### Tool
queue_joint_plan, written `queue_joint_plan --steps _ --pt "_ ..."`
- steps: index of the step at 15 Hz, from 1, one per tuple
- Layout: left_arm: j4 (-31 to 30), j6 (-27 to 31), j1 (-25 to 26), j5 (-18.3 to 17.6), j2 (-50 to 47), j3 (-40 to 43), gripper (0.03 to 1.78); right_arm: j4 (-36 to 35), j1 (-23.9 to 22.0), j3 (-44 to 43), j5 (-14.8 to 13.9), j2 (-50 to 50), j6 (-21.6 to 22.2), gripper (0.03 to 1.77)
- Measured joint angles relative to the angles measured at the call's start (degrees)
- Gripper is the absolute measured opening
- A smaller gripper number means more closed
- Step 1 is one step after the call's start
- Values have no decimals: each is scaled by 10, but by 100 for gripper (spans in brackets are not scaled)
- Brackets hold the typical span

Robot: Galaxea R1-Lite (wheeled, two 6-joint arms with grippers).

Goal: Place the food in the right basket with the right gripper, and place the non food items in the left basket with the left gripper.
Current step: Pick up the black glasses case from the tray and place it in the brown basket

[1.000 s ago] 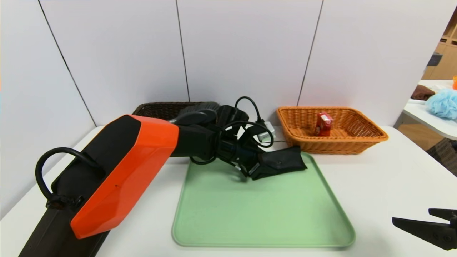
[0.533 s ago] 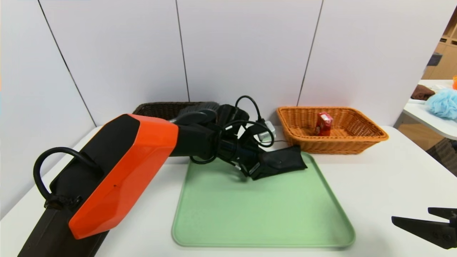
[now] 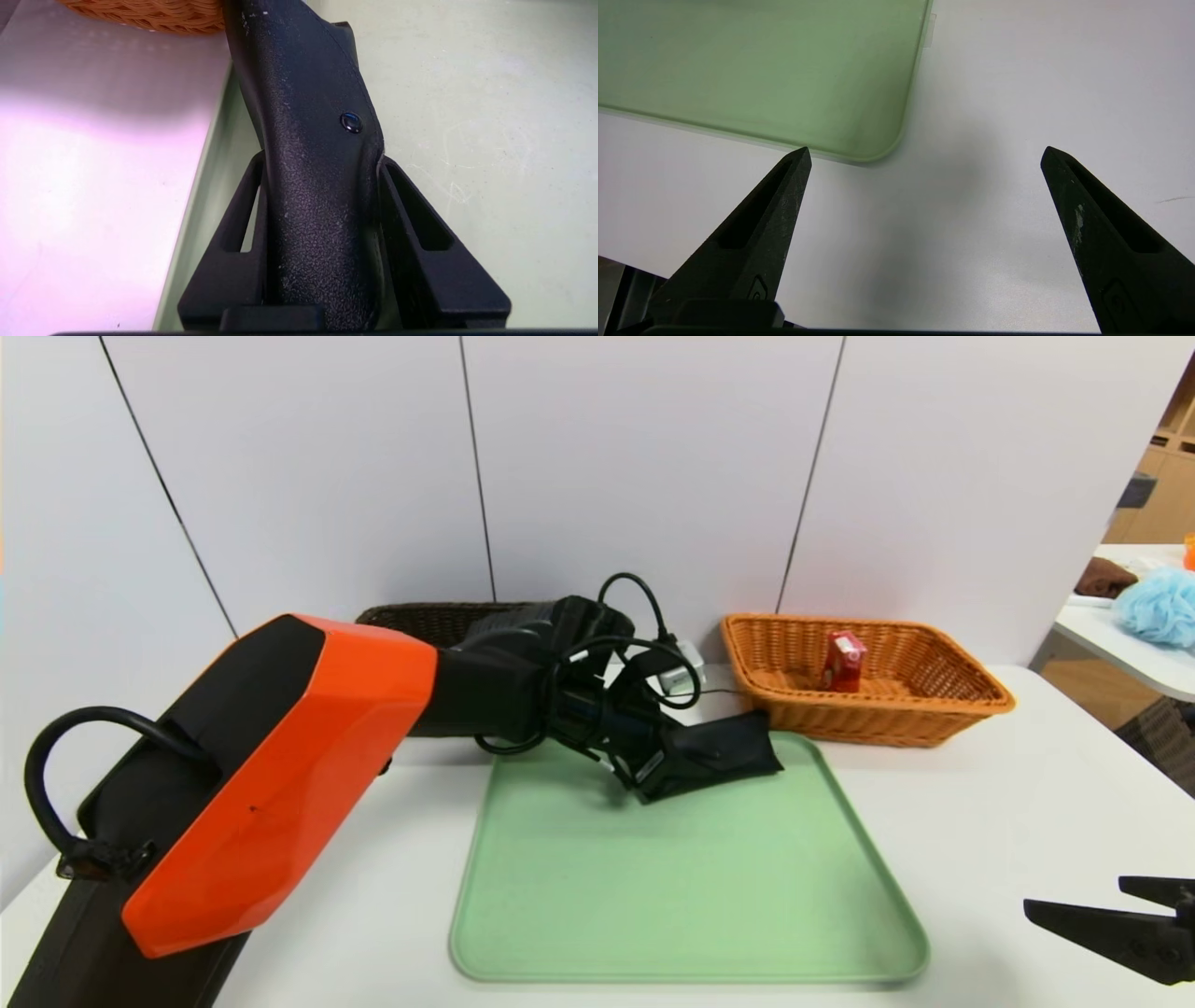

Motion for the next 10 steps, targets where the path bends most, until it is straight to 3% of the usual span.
queue_joint_plan --steps 6,10 --pt "0 13 5 2 -25 21 48 -1 6 -1 1 0 1 170" --pt "4 28 7 0 -32 37 45 -1 6 -2 0 -1 1 170"
